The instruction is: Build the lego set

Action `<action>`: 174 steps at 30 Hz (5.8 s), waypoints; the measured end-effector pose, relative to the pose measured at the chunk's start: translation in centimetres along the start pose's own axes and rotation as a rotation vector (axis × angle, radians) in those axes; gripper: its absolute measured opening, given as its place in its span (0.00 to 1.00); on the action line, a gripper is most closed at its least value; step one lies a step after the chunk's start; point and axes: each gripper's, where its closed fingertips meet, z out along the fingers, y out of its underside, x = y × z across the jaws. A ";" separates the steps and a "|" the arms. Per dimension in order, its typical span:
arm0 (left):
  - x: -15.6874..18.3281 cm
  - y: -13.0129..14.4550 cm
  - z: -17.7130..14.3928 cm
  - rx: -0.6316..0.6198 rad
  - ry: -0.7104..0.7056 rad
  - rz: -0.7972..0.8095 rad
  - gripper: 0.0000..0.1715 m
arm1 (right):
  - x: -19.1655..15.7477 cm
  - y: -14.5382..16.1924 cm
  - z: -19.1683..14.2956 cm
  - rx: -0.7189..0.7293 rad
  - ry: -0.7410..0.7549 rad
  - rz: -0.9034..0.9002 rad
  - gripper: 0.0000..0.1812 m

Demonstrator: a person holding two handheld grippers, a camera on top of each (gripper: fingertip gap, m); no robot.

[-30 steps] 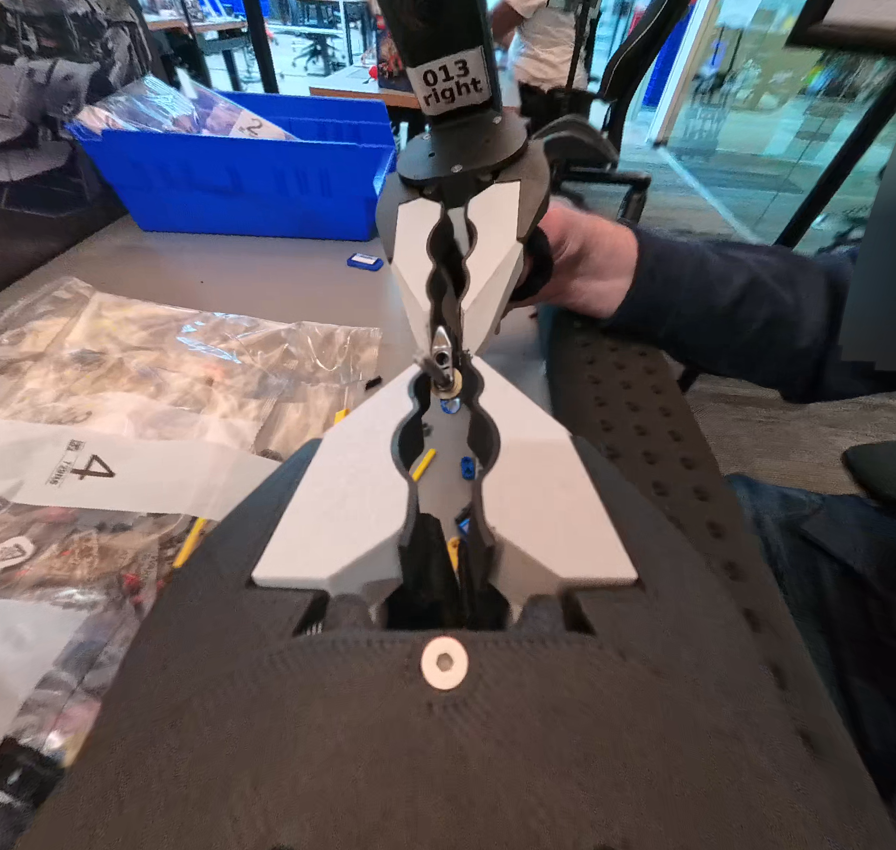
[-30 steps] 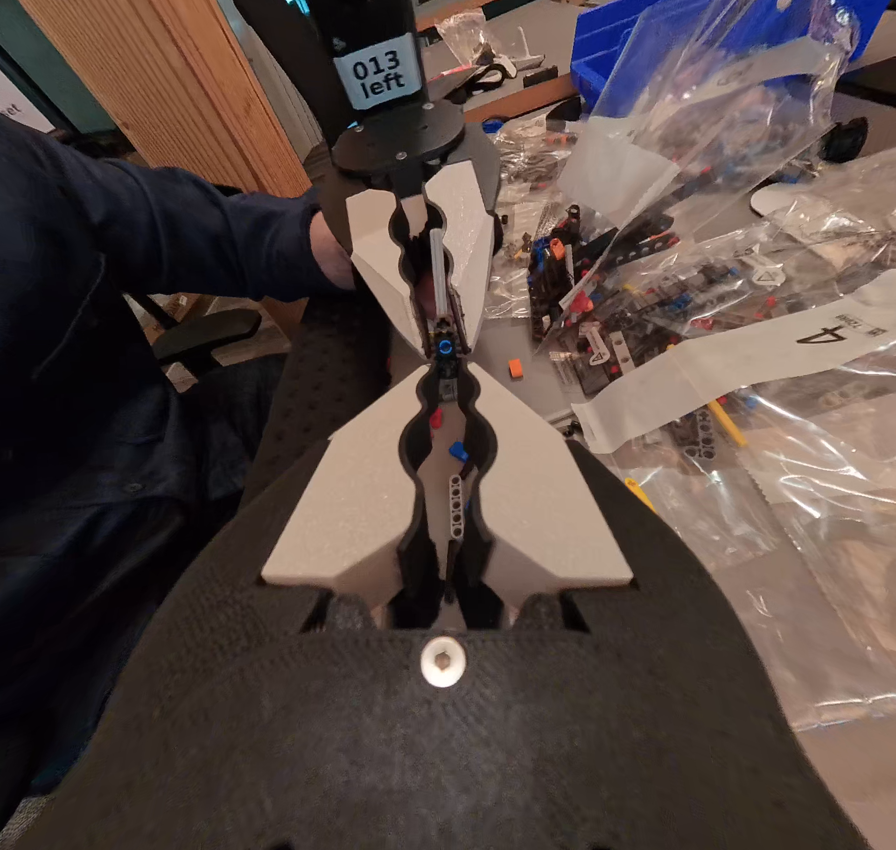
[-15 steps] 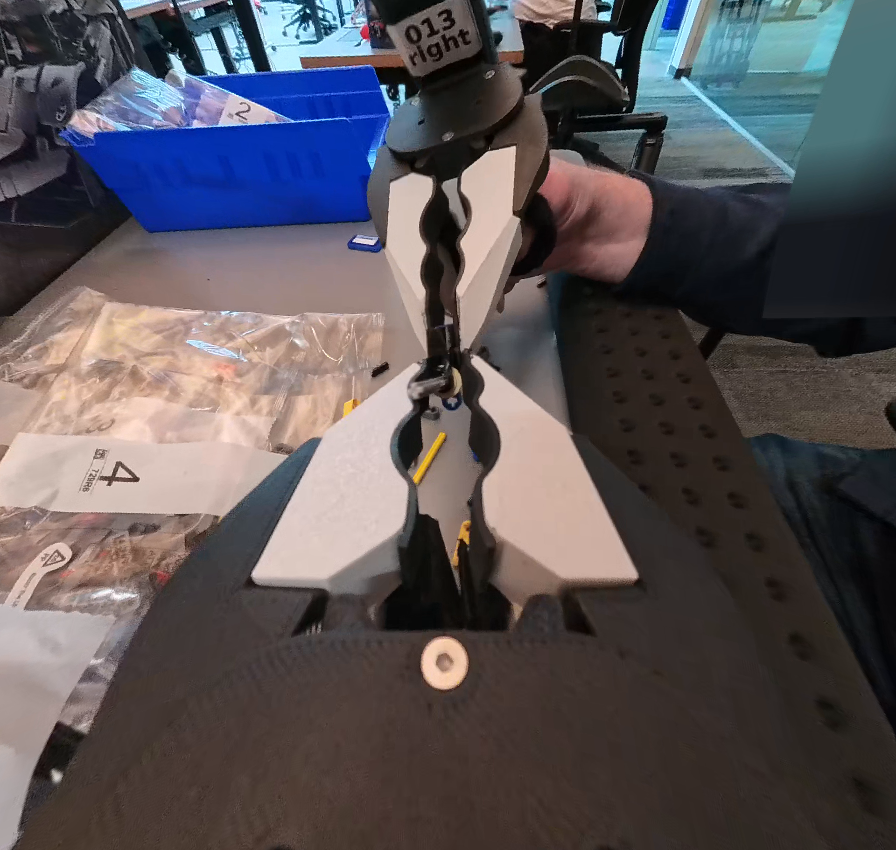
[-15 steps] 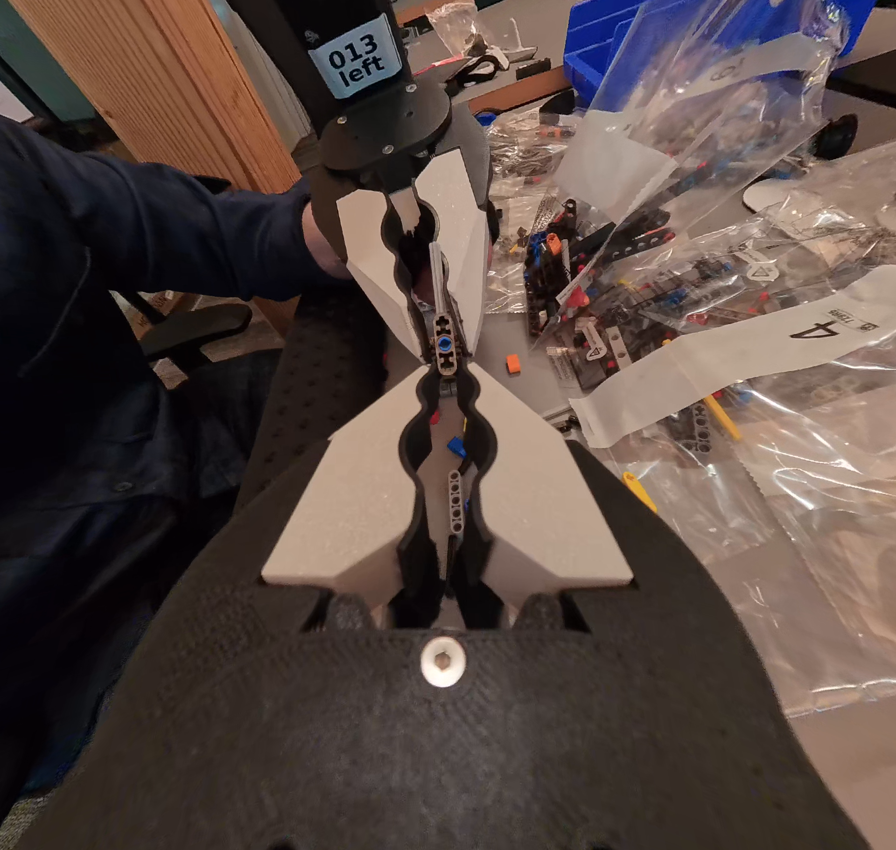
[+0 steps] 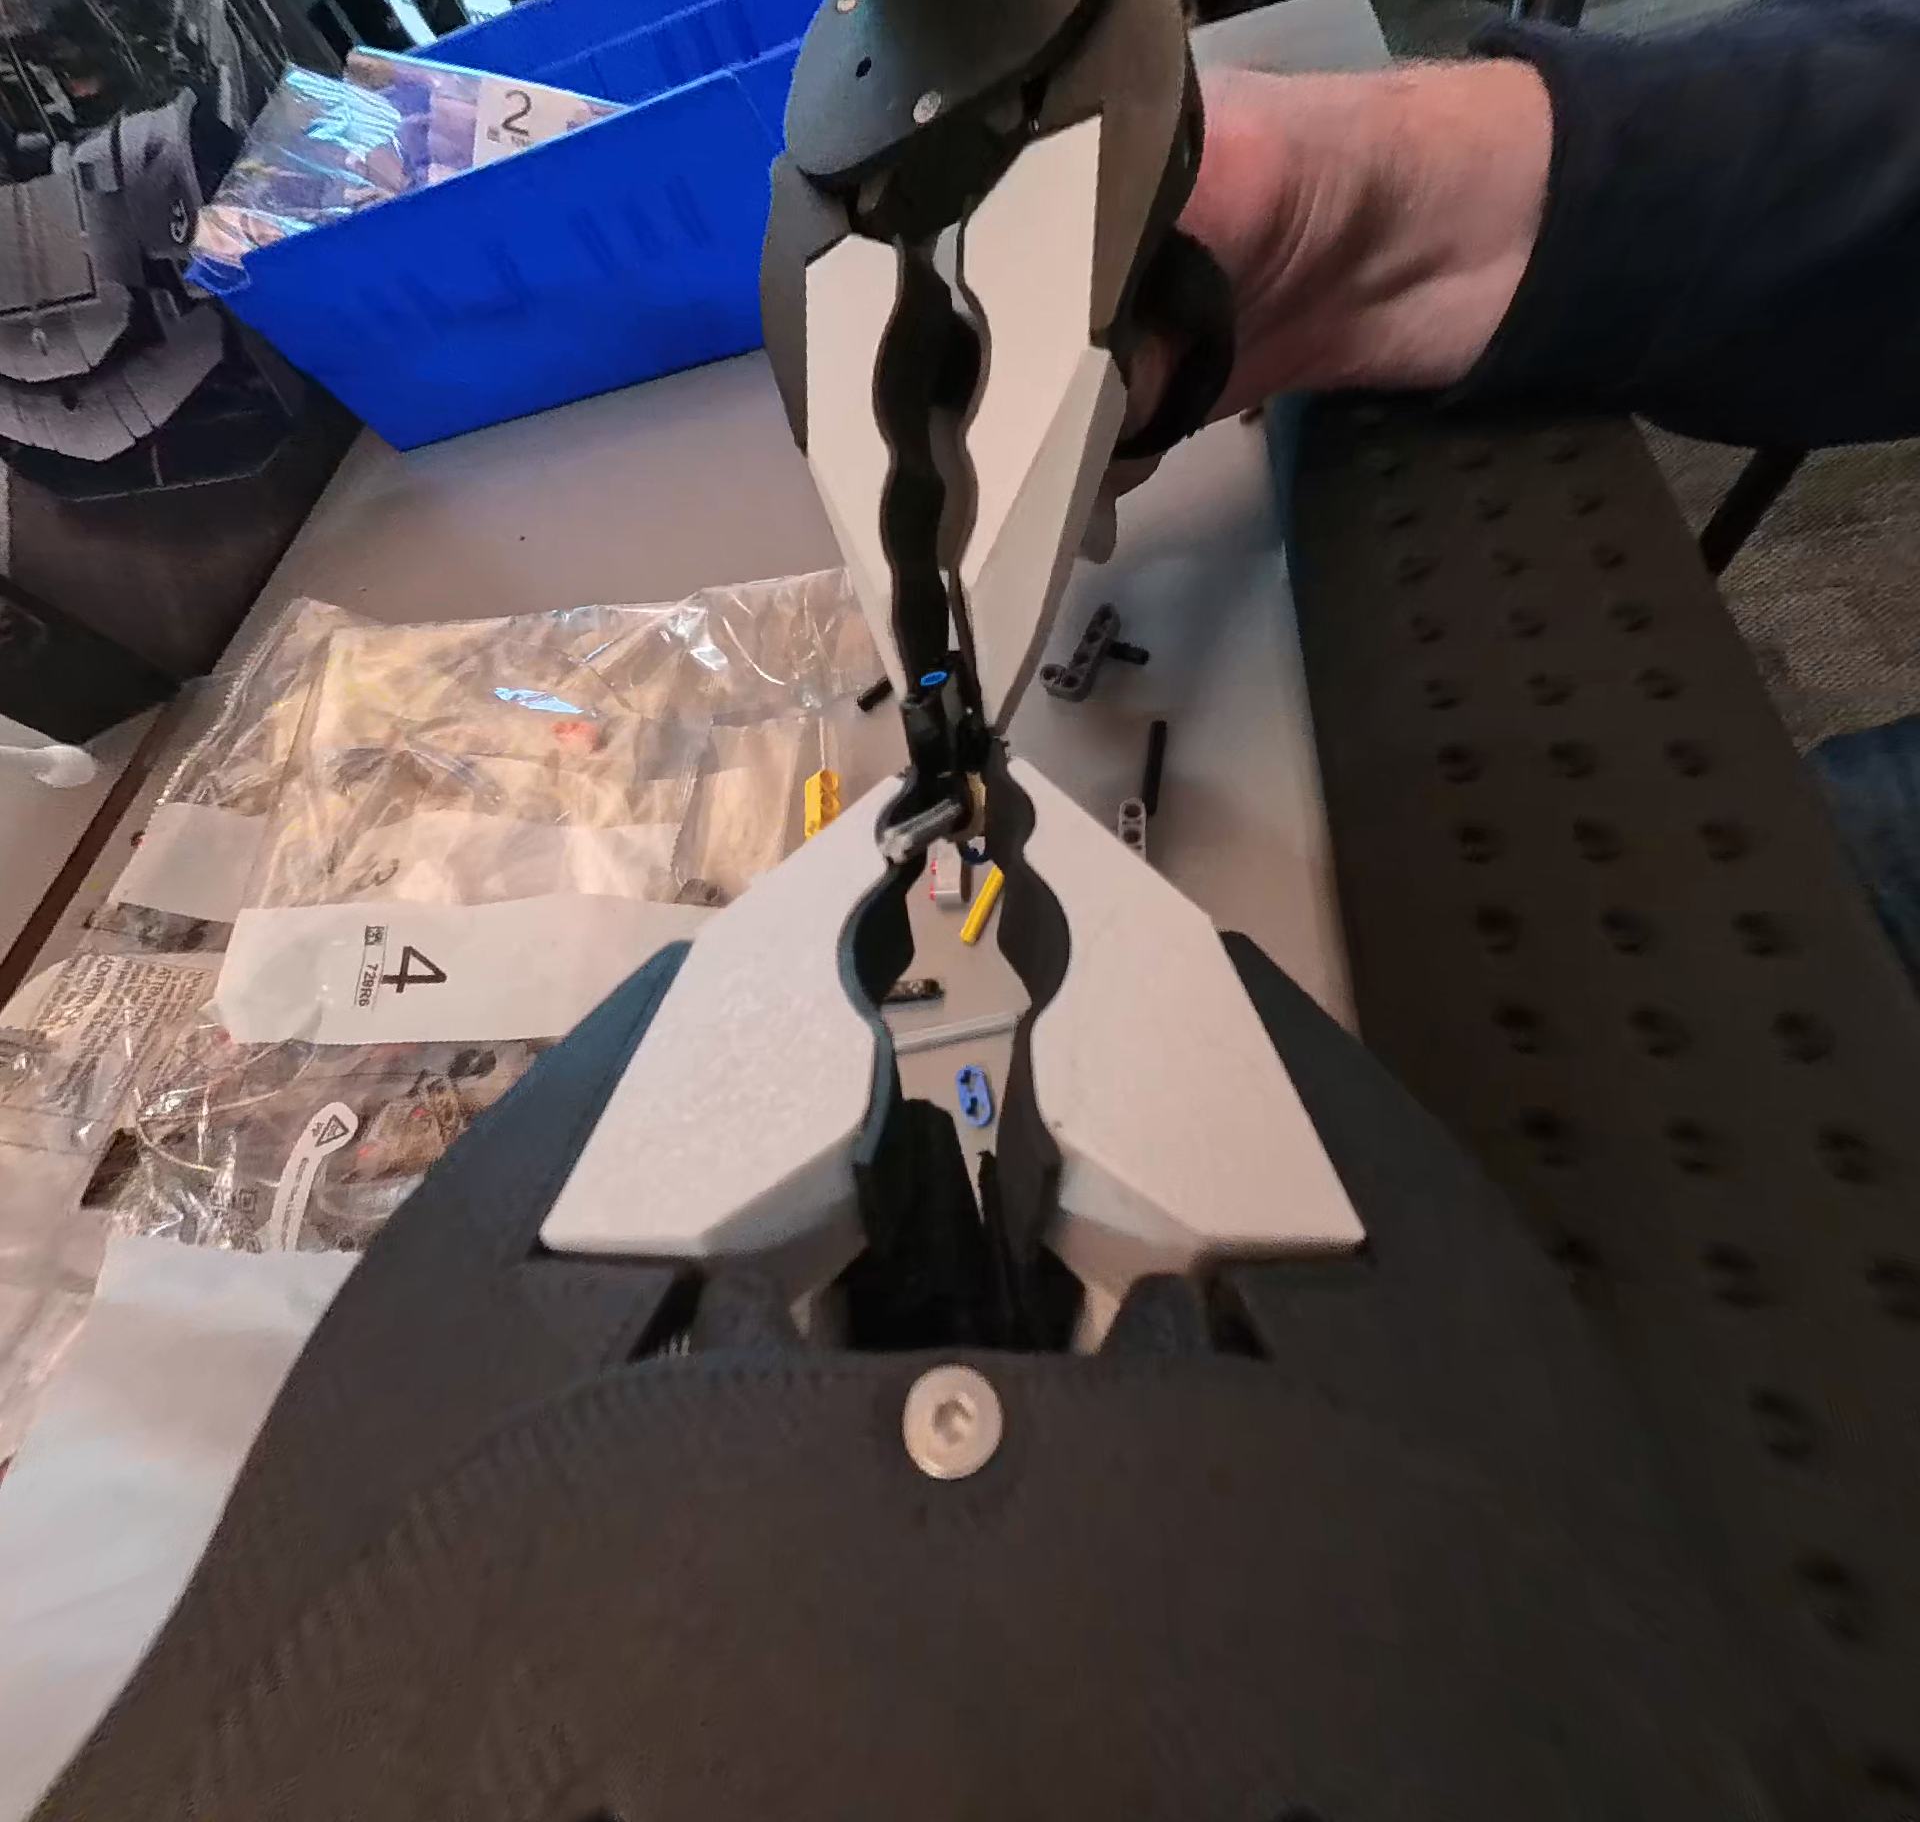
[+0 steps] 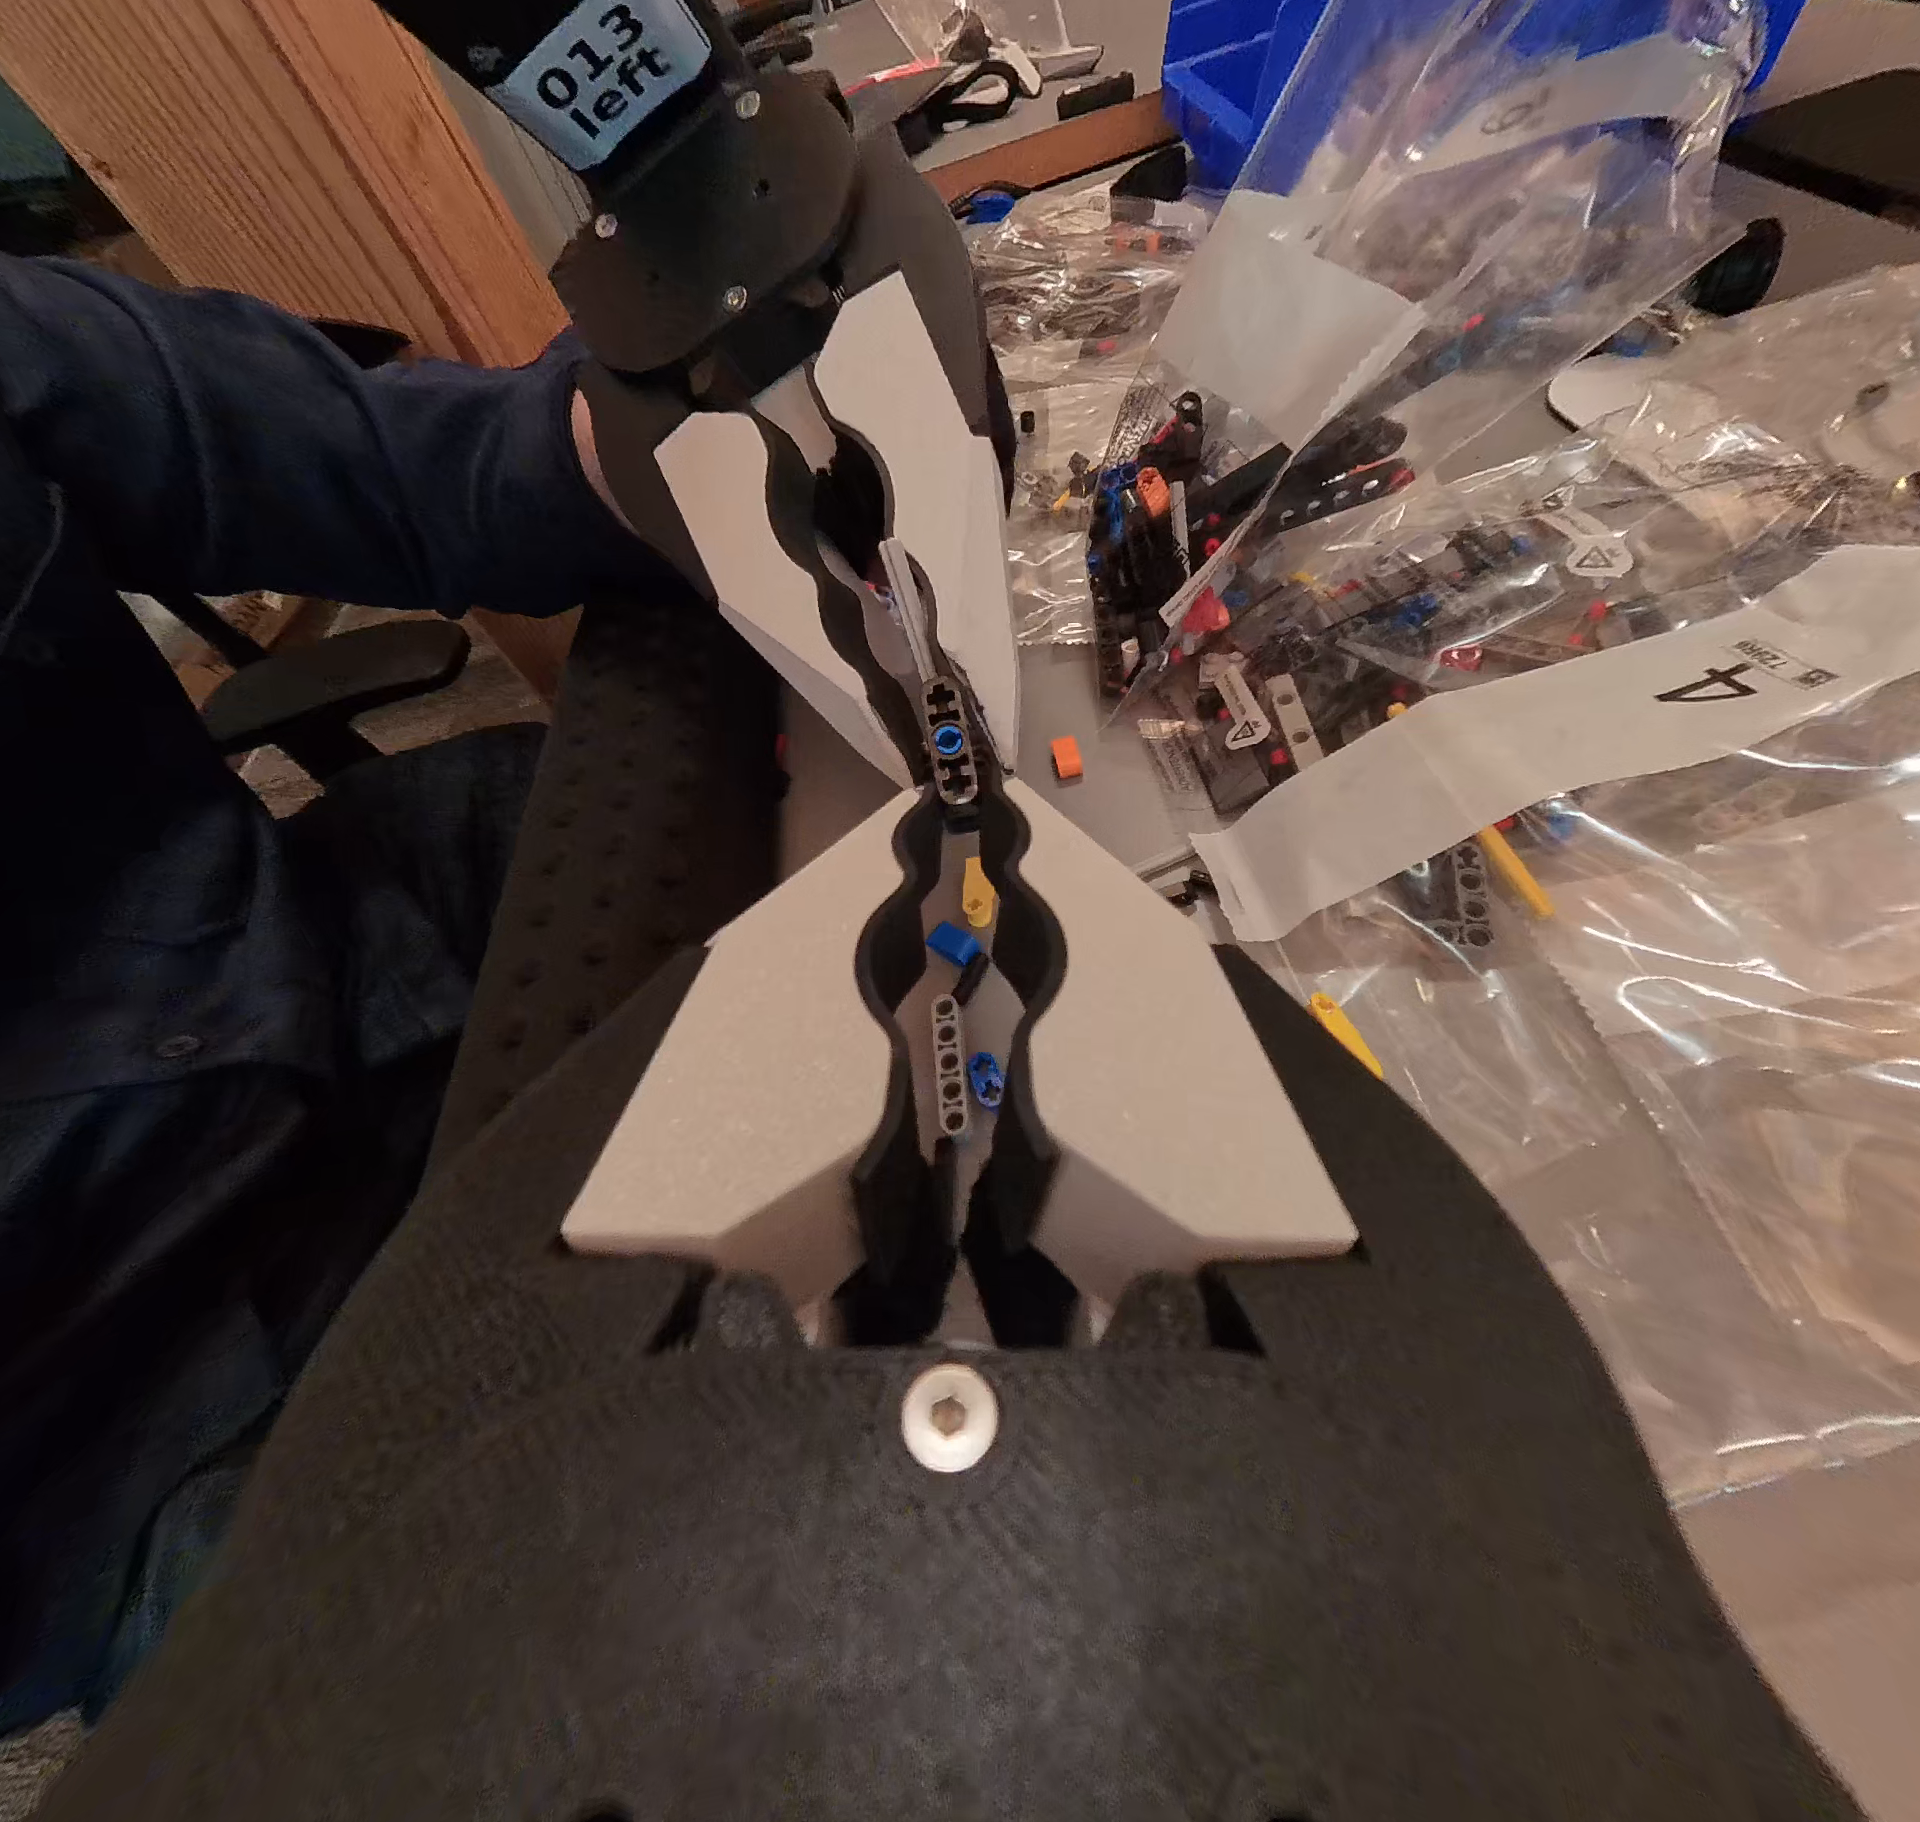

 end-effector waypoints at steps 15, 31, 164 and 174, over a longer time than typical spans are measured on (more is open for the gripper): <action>-0.7 1.1 0.4 -0.067 -0.059 0.036 0.06 | 0.9 0.2 0.6 -0.012 0.056 0.004 0.02; -2.3 3.3 1.4 -0.277 -0.270 0.235 0.06 | 2.8 1.6 1.3 -0.076 0.149 0.077 0.03; -3.1 3.7 1.5 -0.250 -0.218 0.306 0.30 | 2.5 1.4 1.1 -0.238 0.422 -0.516 0.09; -2.4 3.6 1.5 -0.233 -0.173 0.296 0.30 | 2.3 3.5 2.6 -0.383 0.415 -0.626 0.13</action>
